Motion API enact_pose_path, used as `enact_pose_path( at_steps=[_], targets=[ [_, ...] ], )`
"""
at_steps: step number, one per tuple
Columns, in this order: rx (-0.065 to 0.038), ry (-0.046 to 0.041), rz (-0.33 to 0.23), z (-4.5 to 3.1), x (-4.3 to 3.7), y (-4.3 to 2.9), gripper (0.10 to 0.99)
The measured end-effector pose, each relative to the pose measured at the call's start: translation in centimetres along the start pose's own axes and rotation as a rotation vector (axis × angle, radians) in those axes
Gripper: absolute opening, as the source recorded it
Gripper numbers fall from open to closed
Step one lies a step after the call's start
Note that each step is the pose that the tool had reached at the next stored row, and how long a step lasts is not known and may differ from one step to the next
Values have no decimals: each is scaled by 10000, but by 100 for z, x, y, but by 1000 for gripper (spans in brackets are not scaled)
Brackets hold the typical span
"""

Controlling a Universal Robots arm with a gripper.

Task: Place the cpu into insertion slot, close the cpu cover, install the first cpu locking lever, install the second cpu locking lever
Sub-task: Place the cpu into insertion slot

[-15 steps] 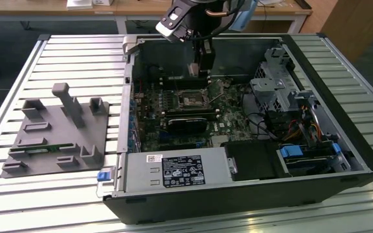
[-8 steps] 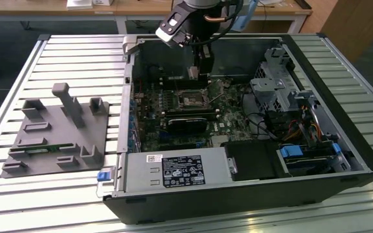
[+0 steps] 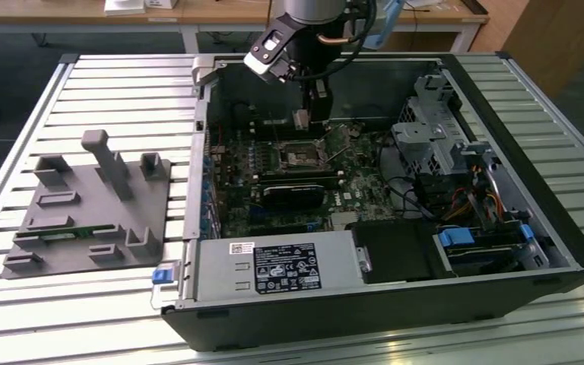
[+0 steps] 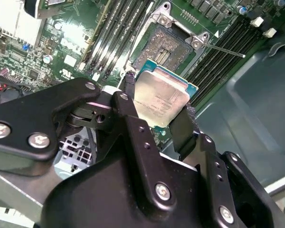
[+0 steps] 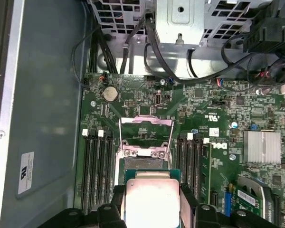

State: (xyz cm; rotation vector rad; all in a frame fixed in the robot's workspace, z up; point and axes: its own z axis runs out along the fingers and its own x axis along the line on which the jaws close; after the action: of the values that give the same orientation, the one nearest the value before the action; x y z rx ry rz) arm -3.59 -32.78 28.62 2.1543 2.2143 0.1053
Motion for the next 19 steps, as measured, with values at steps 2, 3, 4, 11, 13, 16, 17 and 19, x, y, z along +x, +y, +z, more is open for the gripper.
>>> enact_pose_path(
  at_steps=[2,3,4,11,13,16,17,19],
  targets=[
    [0,1,-1,30,6,-2,541],
    [0,1,-1,42,7,-3,541],
    [0,1,-2,51,8,-4,541],
    [0,0,-1,128,16,-14,541],
    [0,1,0,150,19,-16,541],
    [1,-15,0,183,29,-21,541],
    [1,-30,1,200,33,-25,541],
    [2,-49,11,231,40,-29,541]
  ],
)
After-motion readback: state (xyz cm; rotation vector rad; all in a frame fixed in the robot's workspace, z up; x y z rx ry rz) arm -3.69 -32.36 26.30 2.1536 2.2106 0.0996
